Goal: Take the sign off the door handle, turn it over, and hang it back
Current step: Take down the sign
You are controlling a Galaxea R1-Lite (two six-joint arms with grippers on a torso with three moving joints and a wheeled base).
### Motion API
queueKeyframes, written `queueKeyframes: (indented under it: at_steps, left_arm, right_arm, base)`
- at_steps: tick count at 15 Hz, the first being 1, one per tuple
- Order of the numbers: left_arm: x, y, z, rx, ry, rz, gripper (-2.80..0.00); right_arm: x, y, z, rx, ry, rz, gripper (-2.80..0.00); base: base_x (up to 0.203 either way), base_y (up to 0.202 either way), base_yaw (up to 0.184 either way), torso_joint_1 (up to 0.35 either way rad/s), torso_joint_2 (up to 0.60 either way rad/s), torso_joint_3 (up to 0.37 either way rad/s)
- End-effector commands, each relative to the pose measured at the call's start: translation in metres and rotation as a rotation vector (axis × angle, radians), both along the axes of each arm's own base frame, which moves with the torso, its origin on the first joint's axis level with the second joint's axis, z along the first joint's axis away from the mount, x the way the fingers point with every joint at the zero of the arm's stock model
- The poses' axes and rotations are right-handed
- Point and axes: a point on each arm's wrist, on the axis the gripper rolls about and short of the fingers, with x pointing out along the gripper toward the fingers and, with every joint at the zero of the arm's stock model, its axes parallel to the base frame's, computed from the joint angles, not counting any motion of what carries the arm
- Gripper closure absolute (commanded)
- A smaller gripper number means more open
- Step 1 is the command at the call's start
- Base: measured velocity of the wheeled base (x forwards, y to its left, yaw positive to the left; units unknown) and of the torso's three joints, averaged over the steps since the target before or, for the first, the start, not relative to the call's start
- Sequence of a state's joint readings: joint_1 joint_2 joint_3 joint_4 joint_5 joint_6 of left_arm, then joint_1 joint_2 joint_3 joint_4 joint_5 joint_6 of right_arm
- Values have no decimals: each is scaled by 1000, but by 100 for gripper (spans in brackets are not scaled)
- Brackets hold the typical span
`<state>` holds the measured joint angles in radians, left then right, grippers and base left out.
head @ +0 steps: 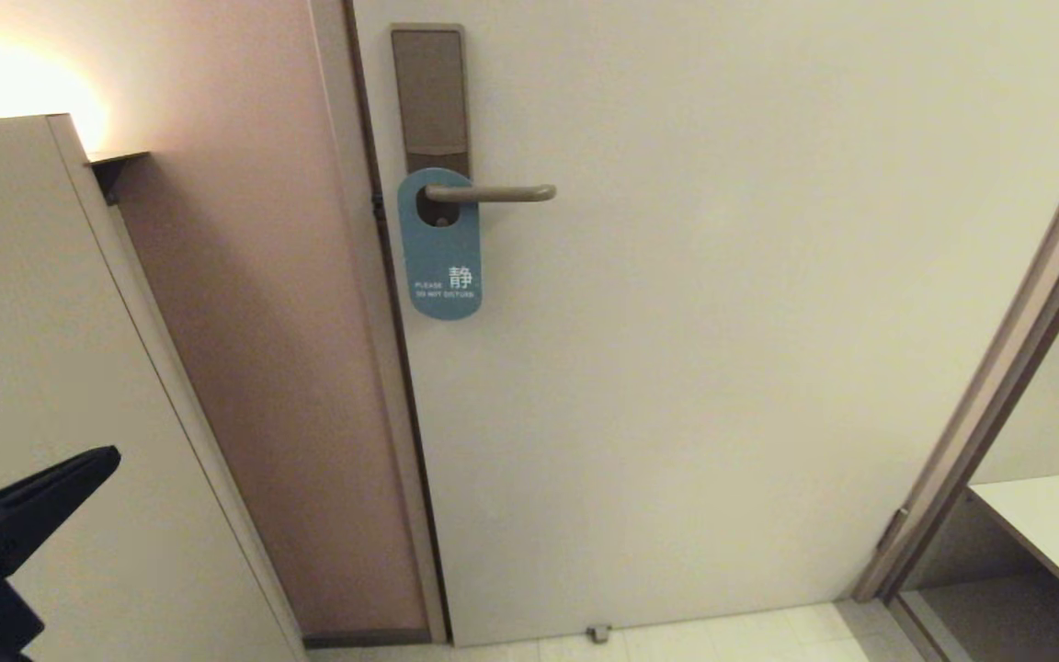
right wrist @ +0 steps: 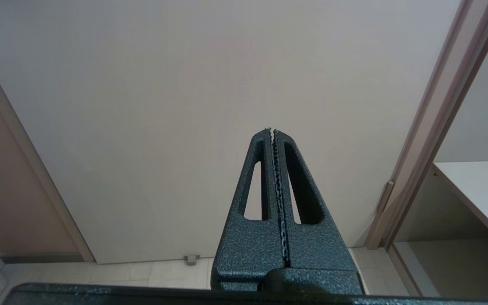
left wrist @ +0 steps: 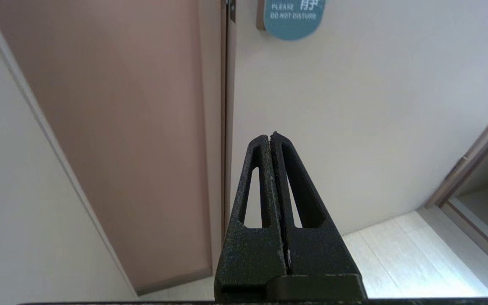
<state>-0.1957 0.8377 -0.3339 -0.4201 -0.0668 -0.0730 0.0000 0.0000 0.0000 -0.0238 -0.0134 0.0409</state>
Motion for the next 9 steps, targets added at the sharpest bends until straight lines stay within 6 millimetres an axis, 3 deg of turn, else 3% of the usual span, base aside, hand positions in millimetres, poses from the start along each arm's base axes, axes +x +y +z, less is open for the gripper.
queueKeyframes:
  at_steps: [1, 9]
  left_arm:
    - [21, -4, -3, 12, 60, 0, 0]
    - [96, -19, 10, 10, 51, -4, 0]
  right_arm:
    - [0, 0, 0, 1, -1, 0, 0]
    - [0, 0, 0, 1, -1, 0, 0]
  base:
    - [0, 0, 0, 0, 0, 0]
    - [0, 0, 0, 0, 0, 0]
